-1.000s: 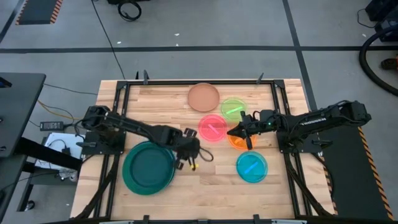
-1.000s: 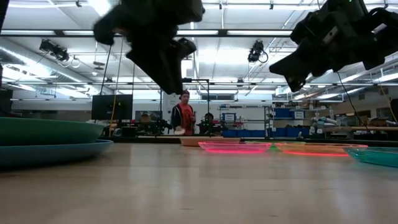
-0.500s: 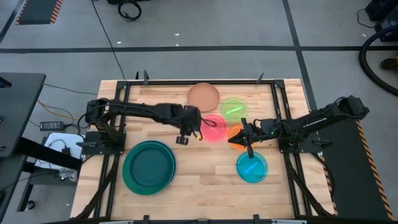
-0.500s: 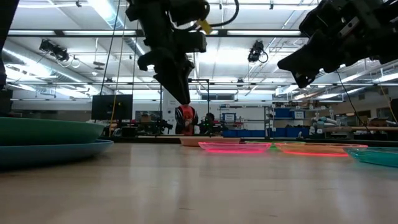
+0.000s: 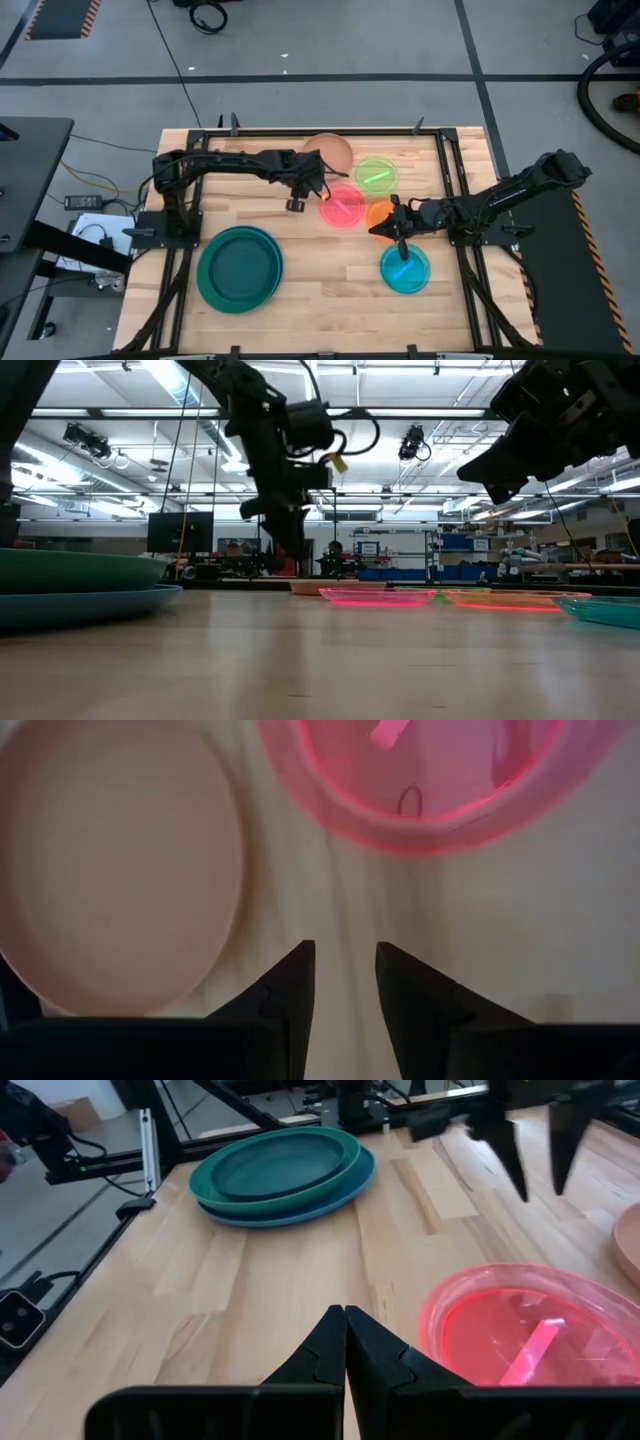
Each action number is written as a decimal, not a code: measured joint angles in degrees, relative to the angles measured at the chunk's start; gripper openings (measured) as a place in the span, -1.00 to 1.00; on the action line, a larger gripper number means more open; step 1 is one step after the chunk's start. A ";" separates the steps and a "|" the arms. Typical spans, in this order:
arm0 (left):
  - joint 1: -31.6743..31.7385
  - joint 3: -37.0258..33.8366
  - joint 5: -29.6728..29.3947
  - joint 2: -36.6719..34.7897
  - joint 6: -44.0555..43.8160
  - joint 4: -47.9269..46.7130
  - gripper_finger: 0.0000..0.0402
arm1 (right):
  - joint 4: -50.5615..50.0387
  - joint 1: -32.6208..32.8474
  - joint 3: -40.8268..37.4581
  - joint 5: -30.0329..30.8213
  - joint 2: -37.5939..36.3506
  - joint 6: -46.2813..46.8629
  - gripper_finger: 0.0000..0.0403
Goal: Stack plastic plates
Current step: Stack the orange plate on top of the dark green plate
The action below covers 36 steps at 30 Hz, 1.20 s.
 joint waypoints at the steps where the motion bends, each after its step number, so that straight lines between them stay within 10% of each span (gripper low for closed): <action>1: 0.72 0.00 0.00 0.39 0.68 -0.06 -0.42 | 0.00 0.20 0.00 0.03 -0.01 0.00 -0.94; 36: 10.90 2.43 4.10 7.79 20.69 4.96 -0.42 | -1.49 0.60 0.00 1.10 0.00 -0.46 -0.94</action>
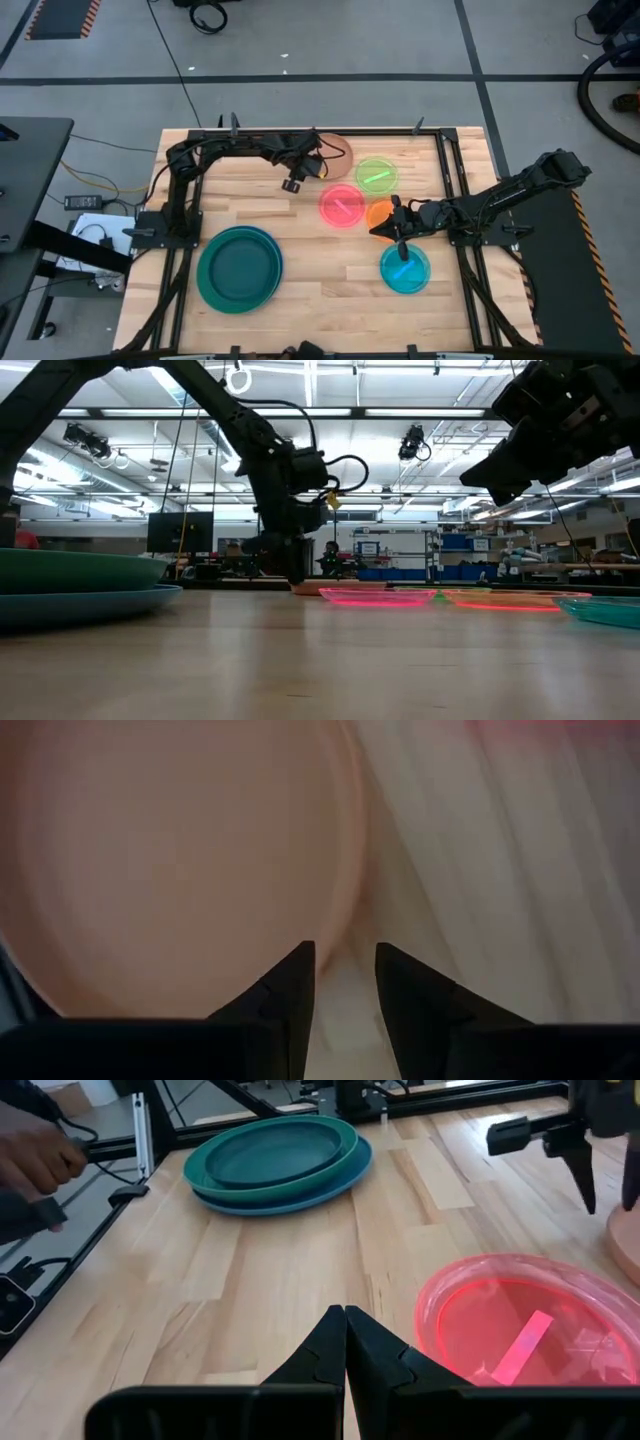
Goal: Stack plastic plates
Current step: Stack the orange plate on top of the dark green plate
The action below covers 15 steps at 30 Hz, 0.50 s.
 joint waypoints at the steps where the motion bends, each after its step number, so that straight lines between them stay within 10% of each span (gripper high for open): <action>1: 0.33 0.04 0.05 0.13 0.02 0.65 -0.42 | -0.02 0.00 0.00 0.00 0.00 0.00 -0.94; 15: 2.05 0.20 -0.30 2.76 5.79 -1.05 -0.75 | -0.02 0.59 0.00 0.02 0.00 -0.19 -0.94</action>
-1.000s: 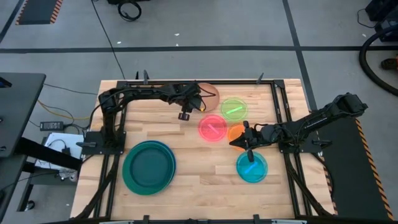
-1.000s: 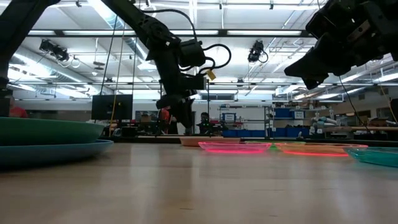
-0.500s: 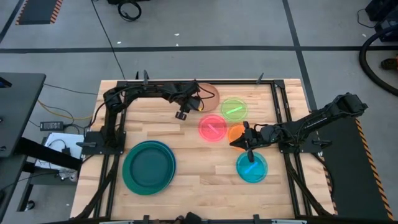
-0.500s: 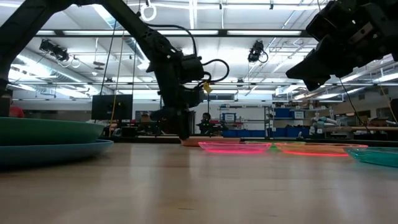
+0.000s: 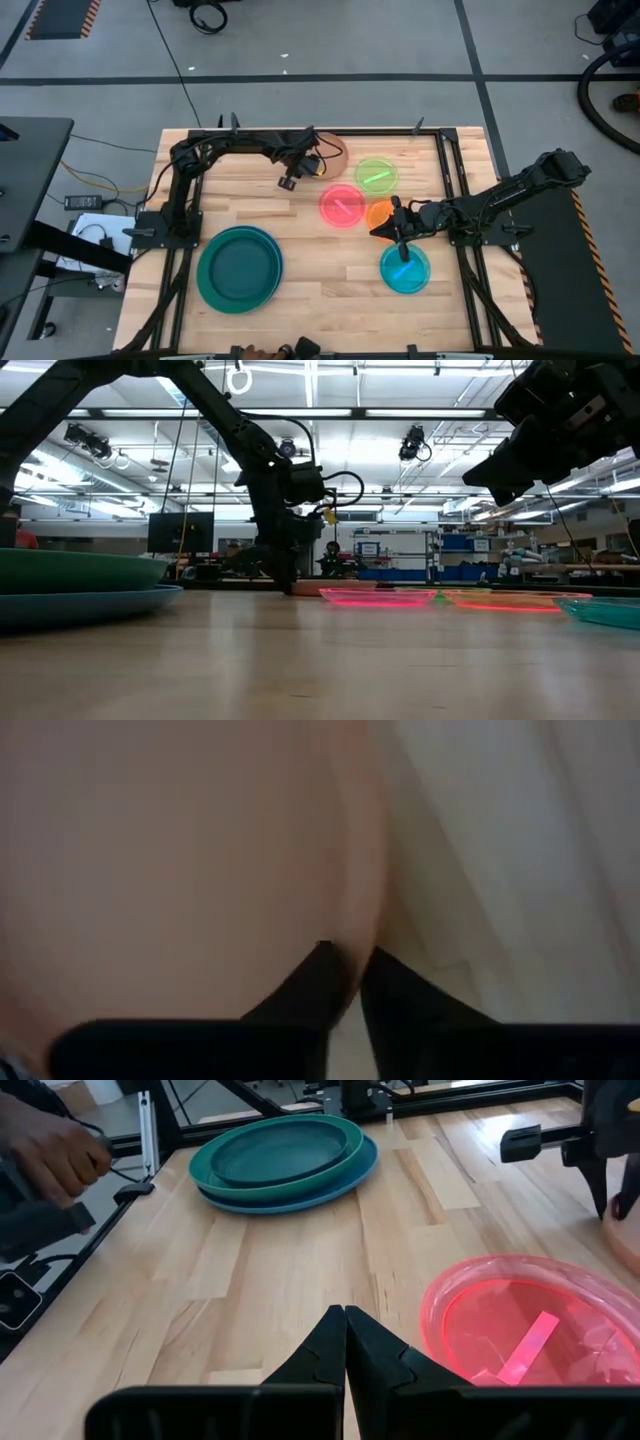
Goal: Stack plastic plates
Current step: Stack the orange plate on top of the dark green plate
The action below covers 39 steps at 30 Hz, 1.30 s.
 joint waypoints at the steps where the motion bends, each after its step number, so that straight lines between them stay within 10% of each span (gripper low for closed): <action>1: -0.08 -0.02 -0.38 0.00 0.62 -0.09 -0.83 | -0.01 0.00 0.00 0.02 0.00 0.00 -0.94; 22: -5.82 -0.07 -7.84 -7.20 -5.67 -4.34 -0.93 | -0.06 0.00 0.00 0.18 0.00 0.00 -0.94; 39: -20.40 -0.02 -7.72 -17.35 -31.35 -22.34 -0.93 | 1.84 -1.97 0.00 1.95 0.00 -7.30 -0.94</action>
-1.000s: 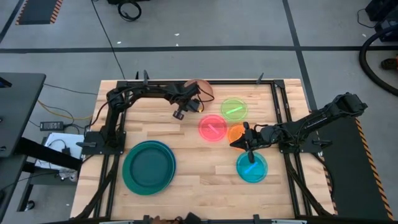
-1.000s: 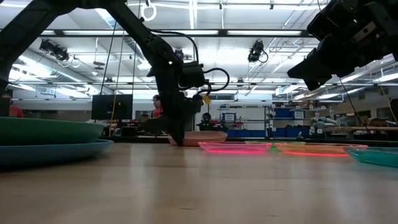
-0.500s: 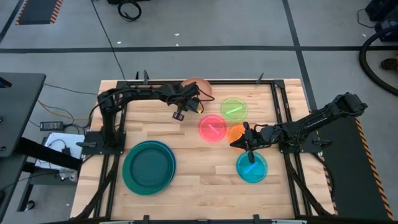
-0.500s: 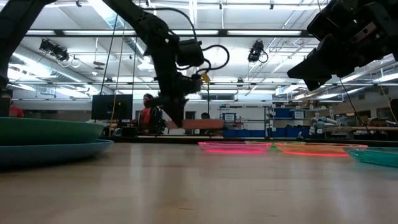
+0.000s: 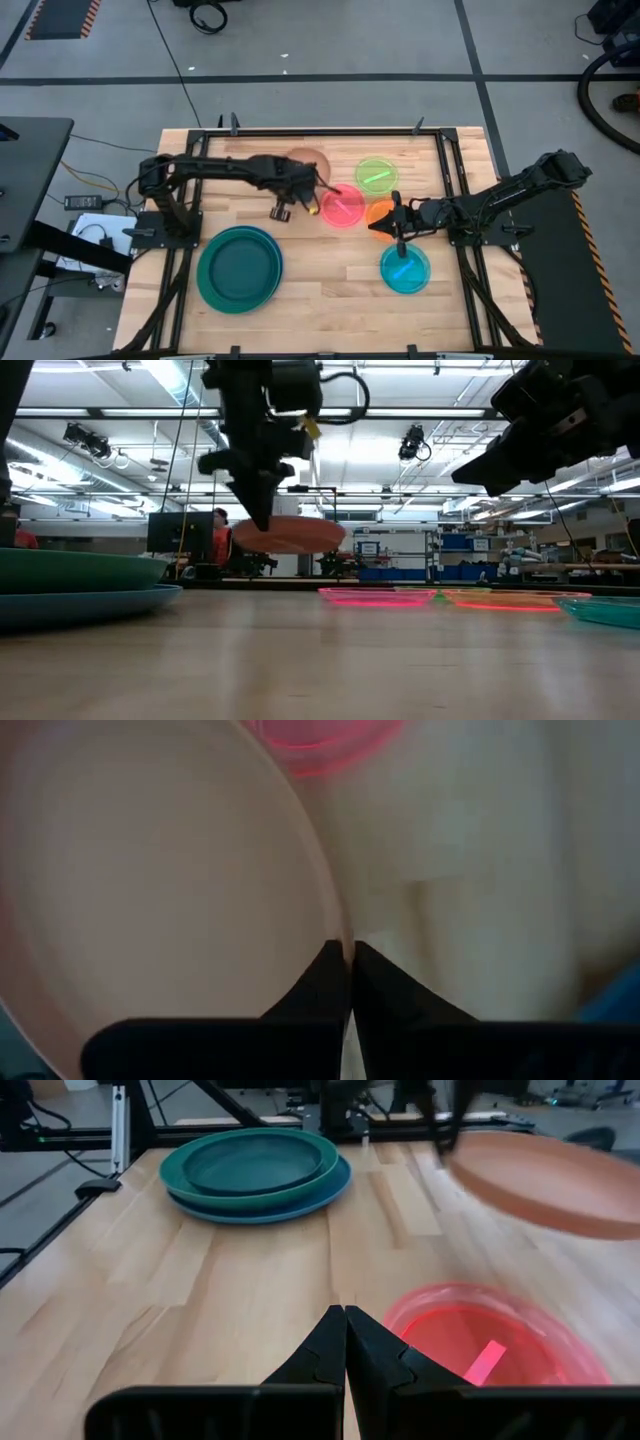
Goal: Stack plastic plates
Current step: Stack the orange plate on top of the dark green plate
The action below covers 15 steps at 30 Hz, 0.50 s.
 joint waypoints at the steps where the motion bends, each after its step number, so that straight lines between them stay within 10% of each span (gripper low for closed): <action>1: -1.02 0.00 0.03 -0.31 -1.86 -0.92 -0.93 | 0.11 -0.24 0.00 -0.02 0.00 -0.45 -0.94; 15: -16.06 0.02 -1.73 -0.69 -30.55 -10.33 -0.93 | 5.02 -3.65 0.00 -0.24 0.00 -7.75 -0.94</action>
